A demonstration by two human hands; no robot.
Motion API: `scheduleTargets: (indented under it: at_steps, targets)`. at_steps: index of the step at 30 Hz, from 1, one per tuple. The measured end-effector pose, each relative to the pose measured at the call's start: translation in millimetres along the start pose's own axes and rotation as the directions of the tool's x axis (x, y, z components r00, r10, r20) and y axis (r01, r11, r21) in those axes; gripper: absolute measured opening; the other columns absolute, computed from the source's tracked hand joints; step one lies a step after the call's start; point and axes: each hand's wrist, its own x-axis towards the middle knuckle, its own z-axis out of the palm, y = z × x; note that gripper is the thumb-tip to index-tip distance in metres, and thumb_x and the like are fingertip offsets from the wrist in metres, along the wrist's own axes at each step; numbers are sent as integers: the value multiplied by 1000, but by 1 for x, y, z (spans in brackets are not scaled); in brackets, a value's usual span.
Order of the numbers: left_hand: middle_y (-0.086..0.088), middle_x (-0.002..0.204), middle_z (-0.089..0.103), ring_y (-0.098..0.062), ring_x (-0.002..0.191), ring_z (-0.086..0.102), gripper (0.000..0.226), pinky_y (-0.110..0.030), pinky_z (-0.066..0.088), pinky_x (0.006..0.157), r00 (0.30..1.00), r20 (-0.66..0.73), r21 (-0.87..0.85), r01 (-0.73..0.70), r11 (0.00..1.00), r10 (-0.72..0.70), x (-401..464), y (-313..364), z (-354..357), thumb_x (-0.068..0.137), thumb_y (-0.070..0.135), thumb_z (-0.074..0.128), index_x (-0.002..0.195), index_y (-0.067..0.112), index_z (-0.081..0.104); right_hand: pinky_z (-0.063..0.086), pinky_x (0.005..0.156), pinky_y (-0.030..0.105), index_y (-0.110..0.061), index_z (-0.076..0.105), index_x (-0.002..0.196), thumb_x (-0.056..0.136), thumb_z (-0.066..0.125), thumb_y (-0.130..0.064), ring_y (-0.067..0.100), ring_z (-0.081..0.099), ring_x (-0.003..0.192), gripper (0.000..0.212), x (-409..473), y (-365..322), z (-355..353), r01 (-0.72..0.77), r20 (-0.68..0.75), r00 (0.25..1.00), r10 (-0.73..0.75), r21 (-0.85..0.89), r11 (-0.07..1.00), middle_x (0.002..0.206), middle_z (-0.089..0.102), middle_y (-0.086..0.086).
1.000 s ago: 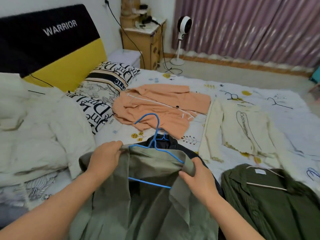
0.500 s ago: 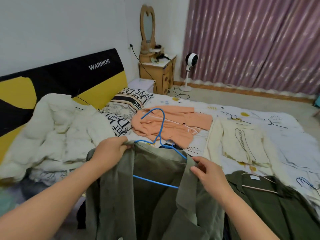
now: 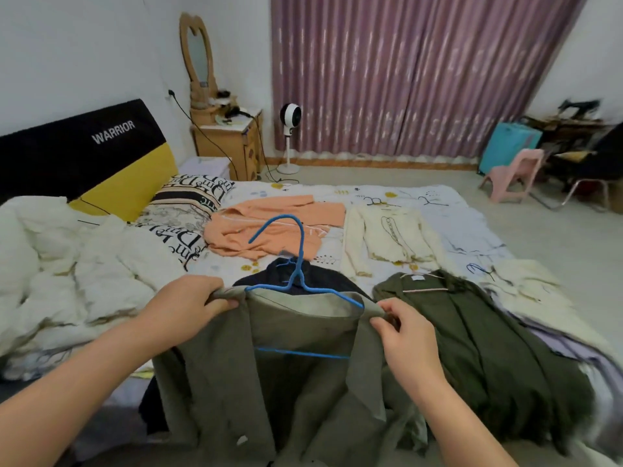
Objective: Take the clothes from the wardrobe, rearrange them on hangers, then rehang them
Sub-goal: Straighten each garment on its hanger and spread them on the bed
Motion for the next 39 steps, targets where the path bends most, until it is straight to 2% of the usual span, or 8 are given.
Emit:
scheduleTargets:
  at_steps: [6, 9, 15, 20, 24, 27, 32, 39]
  targets:
    - [6, 64, 55, -2, 64, 50, 27, -22, 33, 53, 977, 36, -146, -205, 968, 212, -27, 48, -3, 84, 42, 61, 67, 25, 49, 41, 67, 19, -23, 65, 84, 84, 63, -7, 3, 58, 78, 17, -49, 8, -69, 9, -177, 984, -16, -37, 999, 79, 64, -11]
    - [9, 71, 59, 0, 69, 52, 20, -21, 39, 62, 944, 97, -201, -292, 935, 316, -29, 83, 2, 87, 43, 56, 75, 27, 54, 46, 70, 25, -26, 64, 81, 85, 62, -7, 6, 59, 80, 20, -62, 19, -111, -14, -230, 973, 1, -55, 998, 80, 65, -10]
    - [9, 72, 56, 0, 72, 52, 25, -21, 37, 64, 869, 186, -270, -404, 874, 459, -26, 178, 29, 95, 38, 44, 72, 27, 48, 43, 73, 22, -28, 62, 82, 83, 65, -7, -2, 56, 80, 21, -76, 63, -201, -58, -323, 946, 12, -134, 989, 80, 63, -17]
    - [7, 59, 49, -6, 58, 46, 35, -20, 29, 54, 836, 71, -394, -477, 785, 544, -25, 274, 66, 92, 34, 53, 60, 23, 41, 46, 77, 28, -26, 65, 84, 84, 65, -8, 7, 58, 84, 18, -76, 117, -287, -131, -339, 938, 71, -157, 979, 83, 65, -14]
    - [10, 52, 43, -4, 50, 40, 41, -18, 27, 51, 854, -100, -536, -478, 695, 510, -28, 347, 97, 91, 27, 55, 55, 23, 37, 44, 70, 19, -32, 63, 77, 81, 66, -5, 4, 59, 81, 27, -64, 154, -351, -114, -352, 935, 38, -197, 974, 81, 66, -14]
    - [9, 49, 37, -3, 48, 34, 41, -18, 24, 49, 894, -155, -627, -418, 658, 420, -28, 391, 116, 89, 19, 60, 54, 14, 39, 42, 79, 22, -24, 66, 93, 82, 66, -7, 17, 62, 93, 21, -48, 175, -385, -127, -391, 920, 34, -216, 968, 92, 67, -5]
    - [9, 49, 34, -4, 48, 33, 43, -17, 24, 48, 931, -189, -708, -351, 613, 313, -7, 433, 132, 88, 18, 60, 52, 12, 36, 32, 104, 36, -15, 48, 134, 92, 56, -20, 24, 41, 129, 44, -12, 198, -411, -181, -476, 879, 23, -288, 940, 134, 52, 5]
    - [10, 48, 44, -1, 49, 41, 44, -14, 29, 49, 965, -134, -785, -242, 570, 225, 70, 448, 159, 90, 14, 58, 48, 19, 44, 23, 115, 36, -9, 27, 147, 94, 51, -20, 23, 28, 140, 59, 47, 242, -397, -270, -446, 884, 142, -239, 933, 151, 32, 8]
